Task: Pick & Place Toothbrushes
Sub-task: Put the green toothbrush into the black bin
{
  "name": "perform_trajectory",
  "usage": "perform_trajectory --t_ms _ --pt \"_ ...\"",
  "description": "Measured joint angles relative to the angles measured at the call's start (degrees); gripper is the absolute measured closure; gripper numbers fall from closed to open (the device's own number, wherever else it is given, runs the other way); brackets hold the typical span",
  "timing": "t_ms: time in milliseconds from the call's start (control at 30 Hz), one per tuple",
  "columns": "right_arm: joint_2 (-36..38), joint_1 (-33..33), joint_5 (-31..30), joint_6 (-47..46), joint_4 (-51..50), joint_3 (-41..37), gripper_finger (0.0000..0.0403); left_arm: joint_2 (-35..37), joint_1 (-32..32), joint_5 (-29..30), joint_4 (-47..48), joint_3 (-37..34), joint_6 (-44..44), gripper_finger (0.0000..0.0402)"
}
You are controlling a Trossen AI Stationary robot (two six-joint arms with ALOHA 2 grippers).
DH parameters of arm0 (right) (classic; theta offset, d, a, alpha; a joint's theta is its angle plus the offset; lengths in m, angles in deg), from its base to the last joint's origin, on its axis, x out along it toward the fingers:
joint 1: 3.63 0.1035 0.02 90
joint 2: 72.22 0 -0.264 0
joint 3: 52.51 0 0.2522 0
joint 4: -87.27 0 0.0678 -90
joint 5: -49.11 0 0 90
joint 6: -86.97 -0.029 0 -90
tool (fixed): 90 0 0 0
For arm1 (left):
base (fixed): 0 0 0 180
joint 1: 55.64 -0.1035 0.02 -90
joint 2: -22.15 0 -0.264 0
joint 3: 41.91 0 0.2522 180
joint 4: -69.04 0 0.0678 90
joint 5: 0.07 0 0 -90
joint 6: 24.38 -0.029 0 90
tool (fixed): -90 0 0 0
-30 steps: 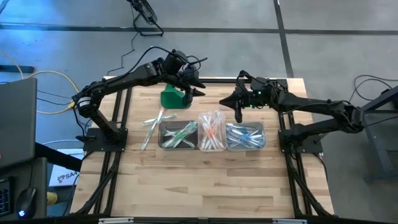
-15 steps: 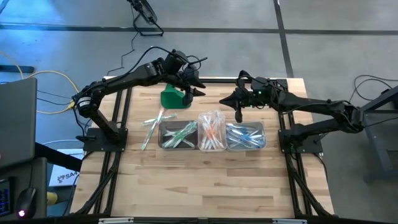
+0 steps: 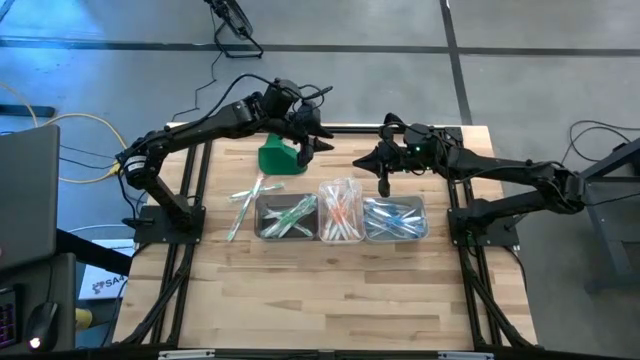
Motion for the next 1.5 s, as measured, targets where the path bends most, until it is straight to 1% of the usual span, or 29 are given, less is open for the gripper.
perform_trajectory --t_ms 167,267,400,533,600,700,767,933,1000,1100,1233,1333,1400,1500 --pt "-0.02 0.00 -0.02 0.00 -0.28 0.00 0.0399 1.87 -0.88 1.13 4.04 0.00 -1.30 0.0257" --pt "-0.02 0.00 -0.02 0.00 -0.63 0.00 0.0399 3.60 -2.12 2.79 9.08 0.00 -1.39 0.0279" --pt "-0.02 -0.02 -0.21 0.03 -0.72 0.00 0.0399 5.23 -2.82 3.15 16.28 0.00 -1.41 0.0313" --pt "-0.02 -0.02 -2.83 0.11 -0.76 0.00 0.0399 6.08 -2.60 3.07 20.88 0.00 -1.49 0.0345" --pt "-0.02 -0.02 -4.24 0.11 -0.98 0.00 0.0399 6.98 -2.60 3.72 20.39 -1.20 -1.50 0.0360" --pt "-0.02 -0.04 -4.74 0.08 -1.65 0.00 0.0399 9.49 -2.62 4.81 17.42 -5.62 -0.37 0.0383" --pt "-0.02 -0.02 -4.52 -0.22 -1.86 0.00 0.0399 11.73 -2.64 5.63 14.01 -10.15 0.96 0.0396" --pt "-0.02 -0.02 -4.52 -0.28 -1.81 0.00 0.0399 20.05 -2.64 7.01 4.43 -22.67 4.89 0.0394" --pt "-0.02 -0.02 -4.52 -0.31 -1.74 0.00 0.0399 23.65 -2.64 9.14 1.92 -26.98 6.84 0.0395" --pt "-0.02 -0.02 -4.52 -0.33 -1.60 0.00 0.0399 29.67 -2.64 13.56 0.72 -32.49 10.56 0.0398" --pt "-0.02 -0.02 -4.52 -0.35 -1.43 0.00 0.0399 37.30 -2.64 19.43 0.95 -38.42 15.74 0.0401" --pt "-0.02 -0.02 -4.55 -0.39 -1.27 0.00 0.0399 42.70 -2.64 21.94 1.64 -42.07 19.48 0.0401" --pt "-0.02 -0.02 -4.55 -0.41 -1.26 0.00 0.0399 45.94 -2.64 23.96 4.28 -43.72 21.63 0.0401" --pt "-0.02 -0.02 -4.52 -0.42 -1.27 0.00 0.0399 49.98 -2.64 26.80 11.17 -45.75 25.11 0.0401"
